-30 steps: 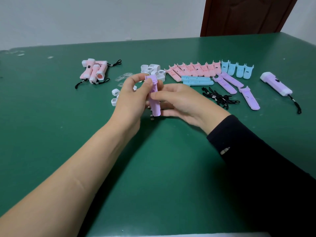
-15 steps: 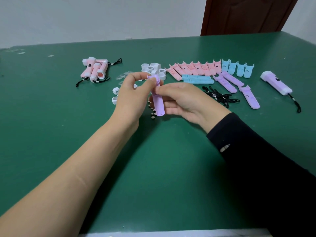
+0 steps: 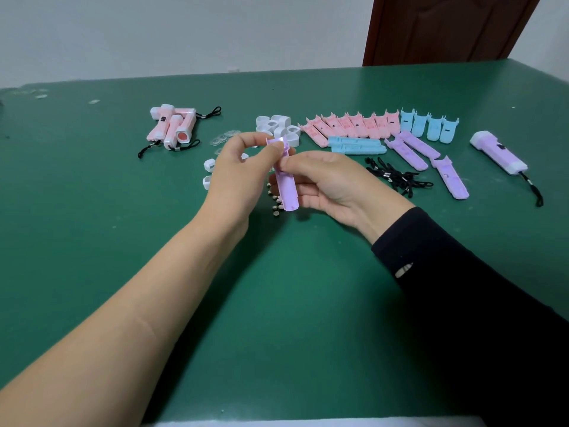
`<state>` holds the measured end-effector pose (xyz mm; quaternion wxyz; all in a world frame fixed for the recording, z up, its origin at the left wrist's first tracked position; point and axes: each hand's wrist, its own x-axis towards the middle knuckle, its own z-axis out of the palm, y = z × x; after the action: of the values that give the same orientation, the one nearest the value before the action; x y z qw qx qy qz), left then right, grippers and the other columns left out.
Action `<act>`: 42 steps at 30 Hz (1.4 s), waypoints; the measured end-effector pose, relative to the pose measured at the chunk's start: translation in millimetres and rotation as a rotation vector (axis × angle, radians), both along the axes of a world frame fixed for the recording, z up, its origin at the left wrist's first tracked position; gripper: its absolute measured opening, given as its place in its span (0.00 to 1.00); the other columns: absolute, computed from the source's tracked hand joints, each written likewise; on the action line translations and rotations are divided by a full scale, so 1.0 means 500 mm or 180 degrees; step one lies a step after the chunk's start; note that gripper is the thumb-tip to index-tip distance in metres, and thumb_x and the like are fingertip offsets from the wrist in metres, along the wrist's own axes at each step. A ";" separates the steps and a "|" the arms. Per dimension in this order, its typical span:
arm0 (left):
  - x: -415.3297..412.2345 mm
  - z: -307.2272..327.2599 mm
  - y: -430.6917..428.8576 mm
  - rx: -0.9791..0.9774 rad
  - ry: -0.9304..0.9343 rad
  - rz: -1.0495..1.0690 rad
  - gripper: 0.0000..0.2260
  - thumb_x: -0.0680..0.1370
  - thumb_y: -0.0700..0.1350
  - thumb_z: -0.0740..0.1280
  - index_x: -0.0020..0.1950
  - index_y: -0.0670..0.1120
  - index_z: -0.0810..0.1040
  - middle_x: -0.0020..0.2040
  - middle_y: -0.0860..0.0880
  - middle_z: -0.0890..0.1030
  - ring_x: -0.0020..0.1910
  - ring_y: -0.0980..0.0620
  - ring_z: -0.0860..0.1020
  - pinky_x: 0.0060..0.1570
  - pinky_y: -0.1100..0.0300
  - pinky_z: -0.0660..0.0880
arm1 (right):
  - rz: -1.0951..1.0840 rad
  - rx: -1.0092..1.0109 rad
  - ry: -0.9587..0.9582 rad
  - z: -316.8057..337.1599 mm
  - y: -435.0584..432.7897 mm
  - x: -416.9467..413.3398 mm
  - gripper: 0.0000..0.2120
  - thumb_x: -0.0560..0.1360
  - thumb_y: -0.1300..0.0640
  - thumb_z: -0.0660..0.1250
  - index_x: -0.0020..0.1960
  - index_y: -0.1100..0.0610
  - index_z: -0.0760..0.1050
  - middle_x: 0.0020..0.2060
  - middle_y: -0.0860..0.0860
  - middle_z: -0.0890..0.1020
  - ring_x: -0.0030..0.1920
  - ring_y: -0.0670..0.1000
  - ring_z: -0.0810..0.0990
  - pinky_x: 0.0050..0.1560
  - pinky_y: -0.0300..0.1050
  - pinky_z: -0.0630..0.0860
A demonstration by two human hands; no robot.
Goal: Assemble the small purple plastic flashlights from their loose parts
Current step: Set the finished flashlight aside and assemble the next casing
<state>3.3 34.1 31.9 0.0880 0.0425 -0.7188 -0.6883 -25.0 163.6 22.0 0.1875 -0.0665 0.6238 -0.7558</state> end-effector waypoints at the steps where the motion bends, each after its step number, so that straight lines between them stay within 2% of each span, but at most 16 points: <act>1: -0.001 0.001 -0.002 -0.0013 -0.0005 0.0010 0.04 0.78 0.47 0.69 0.51 0.51 0.75 0.51 0.49 0.85 0.53 0.50 0.81 0.52 0.58 0.71 | 0.0055 -0.0003 0.0007 0.000 0.002 0.000 0.03 0.75 0.60 0.69 0.44 0.59 0.79 0.35 0.53 0.85 0.36 0.49 0.84 0.35 0.41 0.80; 6: 0.000 0.002 -0.007 0.0000 -0.0006 0.0015 0.05 0.77 0.47 0.69 0.50 0.51 0.74 0.50 0.47 0.85 0.50 0.50 0.77 0.50 0.56 0.70 | 0.0133 -0.0016 0.0018 -0.003 0.000 -0.001 0.03 0.75 0.59 0.70 0.45 0.59 0.80 0.38 0.54 0.86 0.39 0.50 0.85 0.38 0.43 0.81; 11: 0.002 0.005 -0.005 0.0086 -0.0059 -0.0020 0.04 0.78 0.48 0.67 0.50 0.51 0.74 0.47 0.49 0.84 0.47 0.50 0.78 0.55 0.51 0.71 | 0.0073 0.0019 0.0070 -0.004 -0.002 -0.001 0.02 0.75 0.59 0.70 0.43 0.58 0.80 0.36 0.52 0.85 0.37 0.48 0.84 0.37 0.42 0.80; 15: 0.001 0.010 -0.007 0.0232 -0.0163 -0.0128 0.07 0.81 0.49 0.61 0.55 0.52 0.77 0.53 0.48 0.84 0.50 0.52 0.81 0.57 0.51 0.74 | -0.0009 0.0129 0.0202 -0.005 0.000 -0.002 0.03 0.74 0.58 0.71 0.43 0.57 0.80 0.37 0.52 0.85 0.37 0.48 0.84 0.38 0.42 0.81; 18: 0.001 0.011 -0.011 0.0034 -0.0100 -0.0237 0.10 0.81 0.47 0.63 0.60 0.53 0.79 0.51 0.52 0.84 0.50 0.53 0.81 0.59 0.52 0.74 | -0.0117 0.0193 0.0270 -0.005 0.000 -0.002 0.03 0.75 0.58 0.70 0.45 0.58 0.81 0.37 0.53 0.86 0.37 0.48 0.85 0.37 0.41 0.80; 21: 0.001 0.011 -0.013 -0.0210 -0.0051 -0.0172 0.09 0.79 0.46 0.66 0.57 0.54 0.80 0.52 0.51 0.84 0.53 0.51 0.80 0.61 0.49 0.74 | -0.0209 0.0247 0.0290 -0.003 -0.001 -0.002 0.04 0.75 0.58 0.70 0.46 0.59 0.81 0.37 0.53 0.86 0.36 0.48 0.84 0.36 0.41 0.79; 24: 0.001 0.009 -0.014 -0.0252 -0.0021 -0.0134 0.07 0.77 0.45 0.68 0.54 0.53 0.81 0.50 0.49 0.85 0.48 0.53 0.80 0.61 0.48 0.74 | -0.0211 0.0289 0.0281 -0.004 -0.002 -0.001 0.05 0.75 0.58 0.70 0.47 0.59 0.80 0.37 0.53 0.85 0.36 0.48 0.84 0.36 0.41 0.80; 29: -0.003 0.006 -0.017 -0.0228 0.0002 -0.0108 0.06 0.76 0.43 0.69 0.50 0.53 0.80 0.43 0.54 0.84 0.46 0.54 0.80 0.62 0.50 0.73 | -0.0142 0.0238 0.0191 -0.005 -0.001 -0.001 0.03 0.75 0.59 0.70 0.46 0.58 0.80 0.36 0.52 0.85 0.37 0.48 0.84 0.38 0.42 0.80; 34: -0.005 0.005 -0.021 -0.0232 0.0045 -0.0223 0.06 0.76 0.42 0.69 0.49 0.53 0.81 0.47 0.50 0.86 0.46 0.55 0.81 0.59 0.53 0.74 | 0.0046 -0.0062 -0.0122 -0.003 0.005 -0.005 0.02 0.75 0.61 0.70 0.46 0.59 0.79 0.37 0.54 0.85 0.38 0.50 0.85 0.41 0.44 0.82; 42: -0.005 0.007 -0.019 -0.0220 0.0017 -0.0291 0.06 0.72 0.45 0.70 0.47 0.54 0.82 0.44 0.54 0.84 0.47 0.55 0.79 0.56 0.55 0.72 | 0.0065 -0.0115 -0.0208 -0.003 0.005 -0.005 0.03 0.74 0.62 0.69 0.48 0.60 0.79 0.38 0.56 0.85 0.38 0.52 0.85 0.39 0.44 0.82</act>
<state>0.9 24.4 35.2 0.0598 0.0047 -0.7431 -0.6664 -27.6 166.3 20.3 0.2142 -0.0516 0.6029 -0.7668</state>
